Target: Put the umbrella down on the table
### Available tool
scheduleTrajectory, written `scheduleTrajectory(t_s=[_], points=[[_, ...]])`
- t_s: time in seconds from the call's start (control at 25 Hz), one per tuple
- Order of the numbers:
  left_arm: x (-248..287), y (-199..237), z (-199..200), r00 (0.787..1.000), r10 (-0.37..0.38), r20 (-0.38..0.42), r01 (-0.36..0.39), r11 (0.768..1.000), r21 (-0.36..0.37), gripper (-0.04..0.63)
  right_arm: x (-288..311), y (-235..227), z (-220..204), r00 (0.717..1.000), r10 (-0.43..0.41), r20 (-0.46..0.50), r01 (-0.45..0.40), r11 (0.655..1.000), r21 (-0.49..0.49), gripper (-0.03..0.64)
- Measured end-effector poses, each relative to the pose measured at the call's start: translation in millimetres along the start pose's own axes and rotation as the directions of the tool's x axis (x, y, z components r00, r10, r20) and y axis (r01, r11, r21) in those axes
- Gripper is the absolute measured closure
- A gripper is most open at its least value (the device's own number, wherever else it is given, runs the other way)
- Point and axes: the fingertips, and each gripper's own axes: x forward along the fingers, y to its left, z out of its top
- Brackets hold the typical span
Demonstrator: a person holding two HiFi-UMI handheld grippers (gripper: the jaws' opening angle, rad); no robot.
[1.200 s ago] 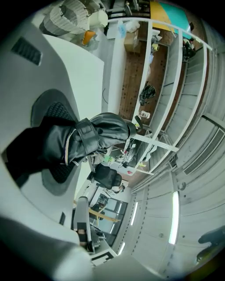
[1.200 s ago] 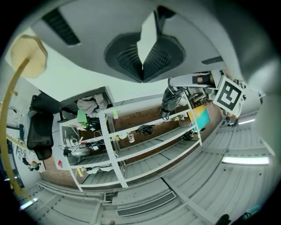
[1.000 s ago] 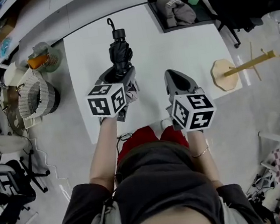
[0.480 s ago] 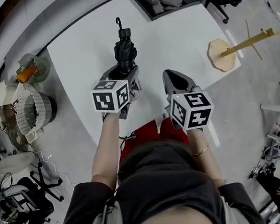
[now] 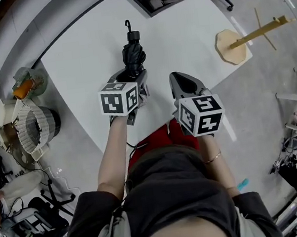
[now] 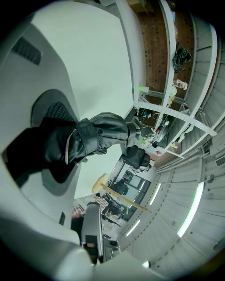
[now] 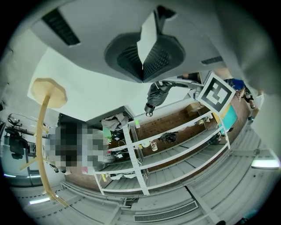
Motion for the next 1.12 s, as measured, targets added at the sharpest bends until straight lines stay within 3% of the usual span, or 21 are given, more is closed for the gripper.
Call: scheduleTrajectory(t_s=[1.12], points=[[26,8,-12,0.996,-0.017,-0.085,0.015,1.0,-0.022,0.38,26,-5,-8,0.998,-0.01,-0.054,0.011,1.0,0.02,0.597]])
